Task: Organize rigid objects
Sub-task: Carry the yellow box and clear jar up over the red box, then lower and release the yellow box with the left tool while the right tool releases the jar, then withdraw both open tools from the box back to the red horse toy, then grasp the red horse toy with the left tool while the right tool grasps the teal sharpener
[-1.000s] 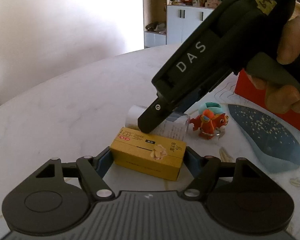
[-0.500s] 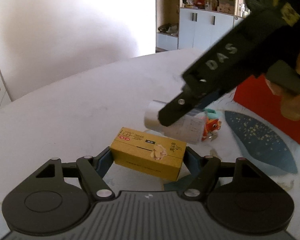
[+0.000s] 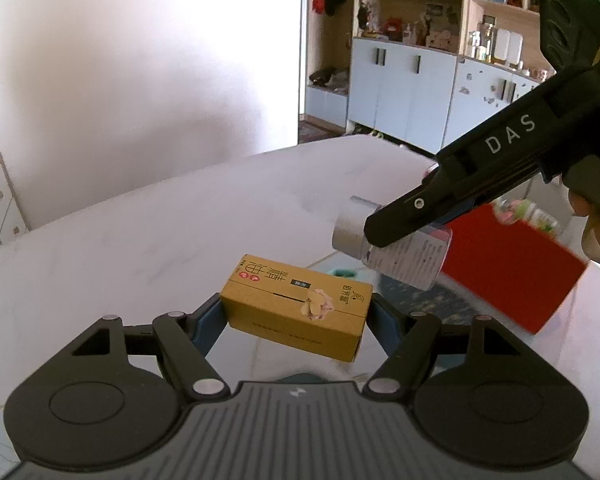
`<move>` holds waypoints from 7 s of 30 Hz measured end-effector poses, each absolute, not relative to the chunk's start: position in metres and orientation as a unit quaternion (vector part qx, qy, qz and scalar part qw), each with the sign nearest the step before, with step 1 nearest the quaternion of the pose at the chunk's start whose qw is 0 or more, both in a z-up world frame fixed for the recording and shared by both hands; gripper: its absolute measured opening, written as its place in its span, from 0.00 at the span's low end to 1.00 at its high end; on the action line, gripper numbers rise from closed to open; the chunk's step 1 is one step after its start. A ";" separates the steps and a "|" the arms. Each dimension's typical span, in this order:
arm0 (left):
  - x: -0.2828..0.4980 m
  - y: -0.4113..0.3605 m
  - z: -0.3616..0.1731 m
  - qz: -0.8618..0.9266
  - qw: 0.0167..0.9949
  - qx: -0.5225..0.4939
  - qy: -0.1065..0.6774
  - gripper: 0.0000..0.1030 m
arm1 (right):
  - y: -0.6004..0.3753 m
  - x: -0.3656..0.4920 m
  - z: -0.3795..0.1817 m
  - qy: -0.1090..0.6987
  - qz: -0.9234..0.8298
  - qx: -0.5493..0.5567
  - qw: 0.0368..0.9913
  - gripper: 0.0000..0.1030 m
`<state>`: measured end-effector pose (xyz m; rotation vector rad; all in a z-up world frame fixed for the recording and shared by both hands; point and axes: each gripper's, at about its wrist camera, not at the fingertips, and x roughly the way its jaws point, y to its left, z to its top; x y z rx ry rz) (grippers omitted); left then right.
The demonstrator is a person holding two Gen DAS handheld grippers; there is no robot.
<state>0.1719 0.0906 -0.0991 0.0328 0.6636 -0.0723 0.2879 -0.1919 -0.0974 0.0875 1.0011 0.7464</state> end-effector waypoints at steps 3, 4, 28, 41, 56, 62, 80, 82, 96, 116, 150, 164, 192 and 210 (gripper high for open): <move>0.171 0.077 -0.088 -0.039 0.944 0.017 0.326 0.73 | -0.213 0.285 -0.090 0.457 0.347 0.048 0.817 0.41; 0.171 0.072 -0.085 -0.040 0.944 0.017 0.326 0.73 | -0.221 0.285 -0.088 0.454 0.346 0.051 0.820 0.41; 0.229 -0.110 -0.042 -0.109 0.939 0.067 0.319 0.73 | -0.400 0.322 -0.079 0.432 0.301 0.067 0.847 0.39; 0.289 -0.172 -0.075 -0.114 0.915 0.075 0.380 0.73 | -0.456 0.356 -0.114 0.464 0.285 0.074 0.835 0.25; 0.341 -0.184 -0.130 -0.057 0.866 0.051 0.494 0.73 | -0.467 0.365 -0.140 0.494 0.297 0.059 0.815 0.25; 0.354 -0.187 -0.144 -0.023 0.831 0.057 0.552 0.73 | -0.470 0.368 -0.141 0.497 0.303 0.055 0.811 0.26; 0.348 -0.182 -0.137 -0.035 0.836 0.035 0.547 0.74 | -0.472 0.357 -0.132 0.492 0.310 0.048 0.812 0.28; 0.344 -0.181 -0.133 -0.032 0.841 0.030 0.540 0.74 | -0.471 0.355 -0.129 0.489 0.313 0.047 0.813 0.28; 0.292 -0.160 -0.077 -0.026 0.892 -0.026 0.451 0.78 | -0.448 0.328 -0.103 0.466 0.326 0.023 0.822 0.35; 0.194 -0.056 -0.031 0.003 0.932 -0.071 0.356 0.78 | -0.383 0.270 -0.076 0.428 0.312 0.020 0.848 0.68; 0.173 0.059 -0.101 0.023 0.945 -0.022 0.326 0.83 | -0.185 0.289 -0.100 0.494 0.305 0.018 0.814 0.96; 0.210 0.066 -0.140 0.001 0.945 0.011 0.327 0.83 | -0.137 0.341 -0.144 0.549 0.225 0.018 0.804 0.96; 0.256 0.076 -0.192 -0.036 0.941 0.025 0.336 0.82 | -0.107 0.374 -0.202 0.592 0.149 0.022 0.792 0.52; 0.243 0.076 -0.193 -0.031 0.945 0.037 0.324 0.59 | -0.103 0.369 -0.202 0.588 0.136 0.006 0.798 0.45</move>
